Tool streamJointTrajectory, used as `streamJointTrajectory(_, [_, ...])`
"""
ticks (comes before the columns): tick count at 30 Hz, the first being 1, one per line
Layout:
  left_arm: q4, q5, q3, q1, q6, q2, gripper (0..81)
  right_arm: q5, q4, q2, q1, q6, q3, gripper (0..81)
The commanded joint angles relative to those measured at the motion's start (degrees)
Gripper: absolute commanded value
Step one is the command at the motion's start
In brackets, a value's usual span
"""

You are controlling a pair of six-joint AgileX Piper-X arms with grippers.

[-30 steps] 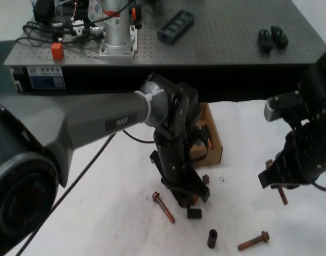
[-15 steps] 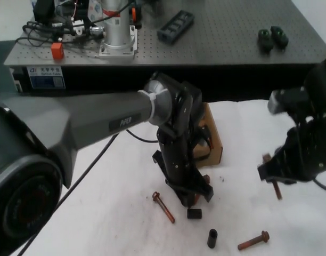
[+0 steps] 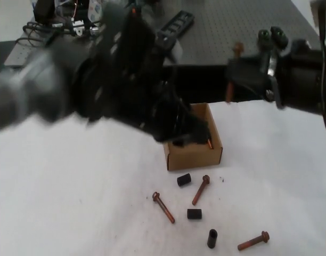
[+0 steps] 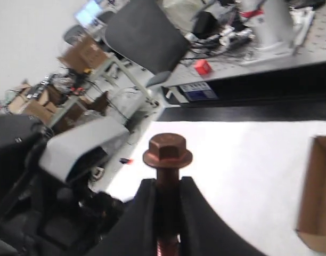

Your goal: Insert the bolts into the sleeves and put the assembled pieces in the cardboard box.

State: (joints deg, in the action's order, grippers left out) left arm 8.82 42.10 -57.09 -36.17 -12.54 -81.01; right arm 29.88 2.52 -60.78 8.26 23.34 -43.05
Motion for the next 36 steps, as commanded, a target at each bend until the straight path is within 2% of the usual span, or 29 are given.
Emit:
streamJointTrajectory(1, [-3.52, 1.71, -0.18, 0.00, -0.87, 0.77, 0.7, 1.63, -11.21, 0.41, 5.10, 5.93, 0.02, 3.0])
streamJointTrajectory(4, [-5.55, 2.45, 0.68, 0.00, -1.65, 2.87, 0.7, -0.14, -12.75, 0.41, 6.64, 6.64, 0.02, 3.0])
streamJointTrajectory(14, [-6.34, 1.81, 0.68, 0.00, 0.73, 5.24, 0.7, -3.28, -9.87, 0.41, 6.58, 6.65, 0.02, 3.0])
streamJointTrajectory(22, [-6.34, -3.08, 0.68, 0.00, 0.71, 5.24, 0.7, -4.91, -9.55, 0.62, 6.58, 6.42, 0.02, 3.0])
streamJointTrajectory(36, [-6.09, -3.72, 0.68, 0.00, 4.26, 5.24, 0.7, -1.78, -5.66, 0.62, 6.58, 6.42, 0.02, 3.0])
